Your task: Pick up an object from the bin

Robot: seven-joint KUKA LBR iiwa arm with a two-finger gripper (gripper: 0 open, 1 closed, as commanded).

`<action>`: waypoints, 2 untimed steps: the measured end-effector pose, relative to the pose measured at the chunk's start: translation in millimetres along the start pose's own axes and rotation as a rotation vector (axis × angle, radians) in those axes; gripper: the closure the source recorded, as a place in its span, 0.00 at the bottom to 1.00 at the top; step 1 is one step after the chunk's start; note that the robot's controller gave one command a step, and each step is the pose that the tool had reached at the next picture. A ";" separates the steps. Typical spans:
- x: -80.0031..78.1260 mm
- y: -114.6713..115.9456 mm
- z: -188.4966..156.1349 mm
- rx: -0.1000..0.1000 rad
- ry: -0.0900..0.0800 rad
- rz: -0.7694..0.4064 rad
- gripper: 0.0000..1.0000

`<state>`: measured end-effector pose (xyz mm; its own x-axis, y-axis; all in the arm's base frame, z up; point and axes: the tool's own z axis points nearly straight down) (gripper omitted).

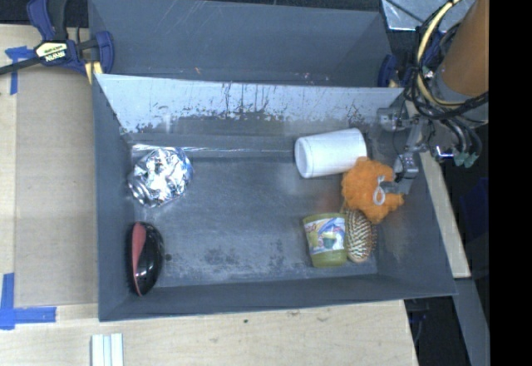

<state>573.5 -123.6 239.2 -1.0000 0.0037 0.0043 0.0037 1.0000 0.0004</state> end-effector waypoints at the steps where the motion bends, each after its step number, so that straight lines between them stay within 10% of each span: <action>1: -34.9 13.7 47.0 -0.001 0.001 0.019 0.00; 2: -50.3 12.2 104.0 -0.001 -0.004 0.047 0.00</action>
Offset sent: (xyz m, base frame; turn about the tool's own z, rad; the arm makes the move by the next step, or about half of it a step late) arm 0.0340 0.0131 -0.0442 0.0206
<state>623.4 -111.5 135.0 -0.9987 0.0508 0.0005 0.0508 0.9987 0.0015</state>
